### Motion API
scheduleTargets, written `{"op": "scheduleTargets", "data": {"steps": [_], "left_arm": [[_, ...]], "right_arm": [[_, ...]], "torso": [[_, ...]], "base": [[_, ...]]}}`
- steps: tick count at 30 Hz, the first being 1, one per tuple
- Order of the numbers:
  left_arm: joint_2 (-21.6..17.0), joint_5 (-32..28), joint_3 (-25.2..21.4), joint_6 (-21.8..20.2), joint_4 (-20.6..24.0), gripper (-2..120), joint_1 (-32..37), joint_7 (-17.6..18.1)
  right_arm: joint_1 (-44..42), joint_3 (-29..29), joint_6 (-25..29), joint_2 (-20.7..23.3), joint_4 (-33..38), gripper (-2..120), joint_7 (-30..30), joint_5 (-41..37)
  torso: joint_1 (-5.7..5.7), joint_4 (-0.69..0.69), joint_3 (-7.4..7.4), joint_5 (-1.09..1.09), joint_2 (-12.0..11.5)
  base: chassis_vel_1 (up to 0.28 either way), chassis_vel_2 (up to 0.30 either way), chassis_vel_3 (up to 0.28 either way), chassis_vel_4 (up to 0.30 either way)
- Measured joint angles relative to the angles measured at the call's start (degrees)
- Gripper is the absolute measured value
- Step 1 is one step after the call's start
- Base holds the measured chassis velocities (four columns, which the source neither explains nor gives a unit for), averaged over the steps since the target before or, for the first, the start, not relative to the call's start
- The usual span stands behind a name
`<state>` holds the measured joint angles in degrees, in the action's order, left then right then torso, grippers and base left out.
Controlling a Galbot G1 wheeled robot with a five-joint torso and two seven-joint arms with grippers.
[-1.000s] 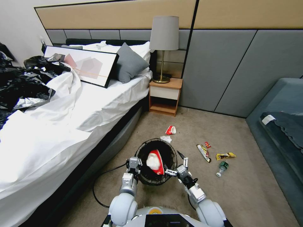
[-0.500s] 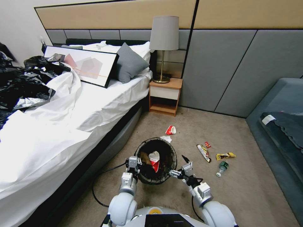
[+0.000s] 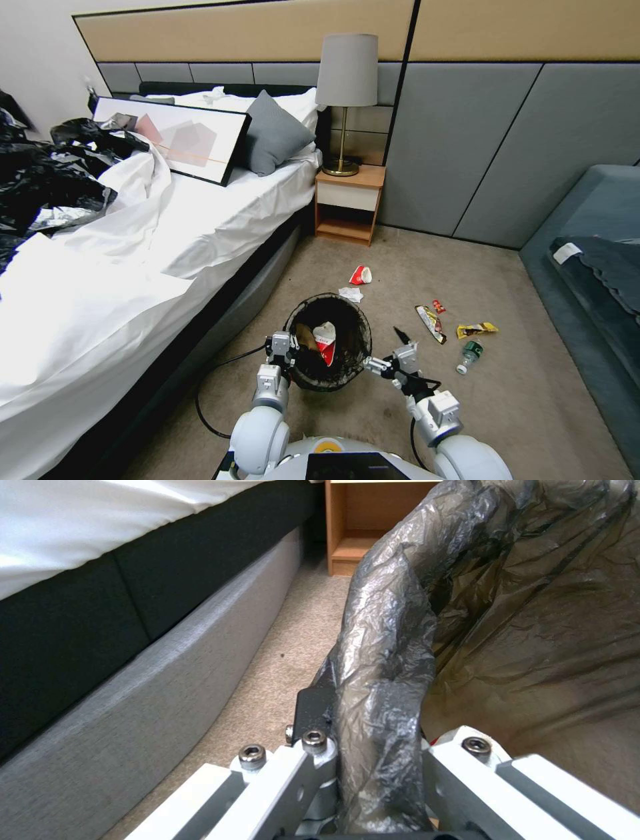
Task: Pick up the trash bin, then pick up the garbage from the floor and place it into the trash bin.
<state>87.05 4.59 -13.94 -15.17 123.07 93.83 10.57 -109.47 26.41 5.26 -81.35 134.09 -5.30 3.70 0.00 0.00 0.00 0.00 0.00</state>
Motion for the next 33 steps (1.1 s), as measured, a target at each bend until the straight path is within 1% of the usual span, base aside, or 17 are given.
{"op": "scheduleTargets", "data": {"steps": [4,5,7,10,12,17,27,33], "left_arm": [[0.03,-0.01,-0.49,0.07,0.58,1,0.29,0.09],[0.03,-0.01,-0.49,0.07,0.58,1,0.29,0.09],[0.03,-0.02,-0.47,0.08,0.86,1,0.40,0.13],[0.03,-0.02,-0.46,0.08,0.93,1,0.43,0.13],[0.00,-0.02,-0.46,0.08,1.09,1,0.52,0.16],[-0.05,0.01,-0.44,0.09,1.30,1,0.62,0.19],[-0.14,0.08,-0.41,0.13,1.53,1,0.77,0.20],[-0.06,0.21,-0.39,0.13,1.57,1,0.82,0.20]], "right_arm": [[-1.10,0.77,4.57,-1.96,-0.82,100,-3.65,0.73],[-1.10,0.77,4.57,-1.96,-0.82,100,-3.65,0.73],[-1.31,1.43,7.76,-3.65,-1.56,100,-4.90,1.13],[-1.26,1.83,9.21,-4.75,-1.93,100,-5.39,1.35],[-1.23,2.75,11.64,-7.11,-2.82,100,-6.29,2.30],[-1.25,3.48,13.47,-8.67,-4.31,100,-6.47,3.53],[-0.69,3.88,14.77,-10.33,-5.70,100,-6.57,3.71],[0.20,5.04,18.00,-10.77,-6.51,100,-5.71,2.54]], "torso": [[0.00,0.01,0.00,0.00,0.00],[0.00,0.01,0.00,0.00,0.00],[0.00,0.00,0.00,0.00,0.00],[0.00,0.00,0.00,0.00,0.00],[0.00,0.00,0.00,0.00,0.00],[0.00,0.00,0.00,0.00,0.00],[0.00,0.00,0.00,0.00,0.00],[0.00,0.00,0.00,0.00,0.00]], "base": [[0.000,0.000,0.000,0.000],[0.000,0.000,0.000,0.000],[0.000,0.000,0.000,0.000],[0.000,0.000,0.000,0.000],[0.000,0.000,0.000,0.000],[0.000,0.000,0.000,0.000],[0.000,0.000,0.000,0.000],[0.000,0.000,0.000,0.000]]}}
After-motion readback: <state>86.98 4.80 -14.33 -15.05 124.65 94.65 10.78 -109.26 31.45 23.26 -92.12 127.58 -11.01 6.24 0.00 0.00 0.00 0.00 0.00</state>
